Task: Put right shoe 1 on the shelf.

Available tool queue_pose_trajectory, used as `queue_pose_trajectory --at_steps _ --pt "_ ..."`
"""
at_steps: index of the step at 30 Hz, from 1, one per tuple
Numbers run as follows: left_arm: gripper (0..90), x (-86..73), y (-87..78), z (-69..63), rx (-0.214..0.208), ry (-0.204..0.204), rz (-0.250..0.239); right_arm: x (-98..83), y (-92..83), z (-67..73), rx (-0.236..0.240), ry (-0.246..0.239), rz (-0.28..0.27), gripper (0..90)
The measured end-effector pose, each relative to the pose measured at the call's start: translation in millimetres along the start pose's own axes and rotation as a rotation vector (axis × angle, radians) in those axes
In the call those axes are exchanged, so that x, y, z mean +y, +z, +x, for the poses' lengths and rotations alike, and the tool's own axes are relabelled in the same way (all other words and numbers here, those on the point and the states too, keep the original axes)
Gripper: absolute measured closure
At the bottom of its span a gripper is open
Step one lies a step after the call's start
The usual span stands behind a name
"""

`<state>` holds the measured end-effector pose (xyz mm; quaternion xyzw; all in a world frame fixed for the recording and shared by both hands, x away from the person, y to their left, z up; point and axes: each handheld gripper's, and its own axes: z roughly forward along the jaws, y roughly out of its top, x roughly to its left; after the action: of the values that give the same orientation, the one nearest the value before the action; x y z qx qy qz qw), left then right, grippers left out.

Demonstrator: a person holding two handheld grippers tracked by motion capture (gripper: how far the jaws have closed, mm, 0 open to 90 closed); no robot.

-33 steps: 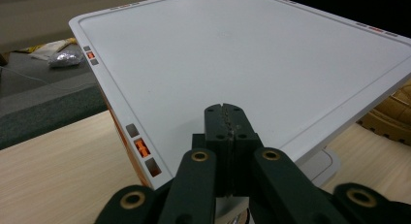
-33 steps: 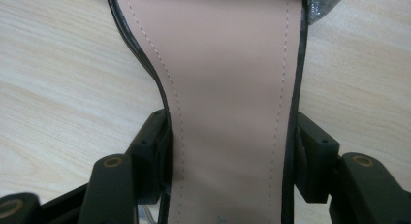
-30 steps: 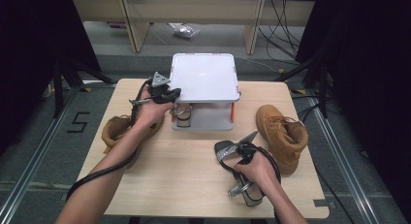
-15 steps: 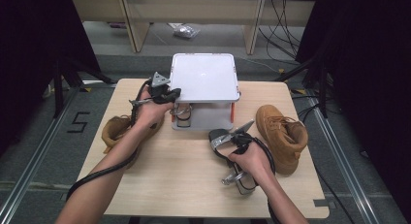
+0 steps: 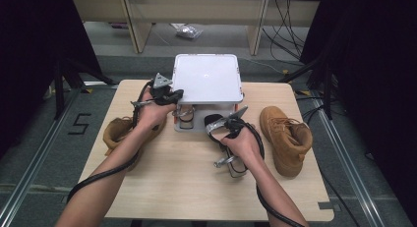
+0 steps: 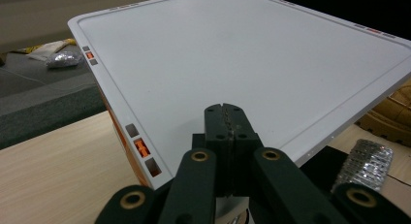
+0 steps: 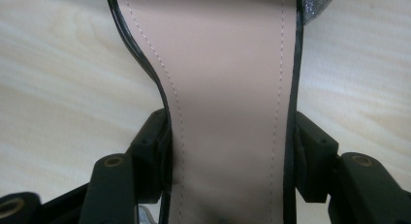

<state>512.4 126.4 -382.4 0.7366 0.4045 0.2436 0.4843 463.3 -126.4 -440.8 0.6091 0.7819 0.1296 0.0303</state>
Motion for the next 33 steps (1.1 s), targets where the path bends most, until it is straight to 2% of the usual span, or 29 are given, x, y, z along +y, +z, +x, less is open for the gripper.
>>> queue_pose_trajectory --at_steps 3,6,9,10,12,13,14,15,16,17,18,24,26,28,29,31,32,33 --pt "89.5 0.1 0.1 -0.2 0.0 0.003 0.001 7.2 4.6 0.6 0.009 0.01 -0.001 42.8" --pt "89.5 -0.1 0.0 0.1 -0.001 -0.002 -0.001 11.1 9.8 2.6 -0.017 0.028 -0.01 42.8" --pt "89.5 -0.3 0.1 0.1 -0.001 -0.003 -0.003 13.4 14.1 3.8 -0.007 0.043 0.002 42.7" --pt "89.5 -0.3 0.1 0.1 -0.001 -0.004 -0.003 14.2 15.4 4.0 -0.021 0.034 0.004 42.7" --pt "89.5 -0.3 0.1 0.0 -0.001 -0.004 -0.003 16.2 19.6 1.1 0.008 0.046 0.004 42.8" --pt "89.5 -0.3 0.1 0.0 -0.001 -0.003 -0.003 16.2 20.2 2.3 0.002 0.049 -0.012 42.8" --pt "89.5 -0.4 0.1 0.0 0.0 -0.003 -0.003 17.0 20.6 3.4 -0.029 0.059 -0.002 42.7" --pt "89.5 -0.4 0.1 0.0 -0.001 -0.003 -0.004 18.0 21.2 1.1 0.017 0.049 0.002 42.8" --pt "89.5 -0.3 0.0 0.0 -0.001 -0.003 -0.003 18.4 21.6 3.1 -0.028 0.068 -0.004 42.7" --pt "89.5 -0.2 0.0 0.0 0.0 -0.003 -0.002 19.2 24.1 3.1 -0.045 0.098 -0.011 42.8" --pt "89.5 -0.1 0.1 -0.1 0.0 -0.001 -0.001 20.2 24.2 1.8 -0.05 0.096 -0.003 42.8" --pt "89.5 -0.3 0.1 -0.1 0.0 -0.001 -0.003 22.8 25.4 1.6 -0.059 0.13 -0.01 42.7" --pt "89.5 -0.1 0.1 -0.2 0.0 0.001 -0.002 22.6 26.6 0.6 -0.065 0.113 -0.035 42.8" --pt "89.5 -0.2 0.1 -0.2 0.0 0.0 -0.002 23.0 27.8 3.9 -0.061 0.144 -0.033 42.7" --pt "89.5 -0.2 0.1 -0.1 0.0 0.0 -0.002 23.4 28.4 2.6 -0.061 0.127 -0.031 42.7" --pt "89.5 -0.1 0.1 -0.1 0.0 0.001 -0.002 24.1 29.7 4.2 -0.063 0.135 -0.023 42.7" --pt "89.5 -0.2 0.1 -0.1 -0.001 0.0 -0.002 25.0 29.9 3.0 -0.074 0.109 -0.019 42.7" --pt "89.5 -0.3 0.1 0.0 -0.001 -0.001 -0.003 24.8 30.3 4.2 -0.065 0.127 -0.018 42.7"
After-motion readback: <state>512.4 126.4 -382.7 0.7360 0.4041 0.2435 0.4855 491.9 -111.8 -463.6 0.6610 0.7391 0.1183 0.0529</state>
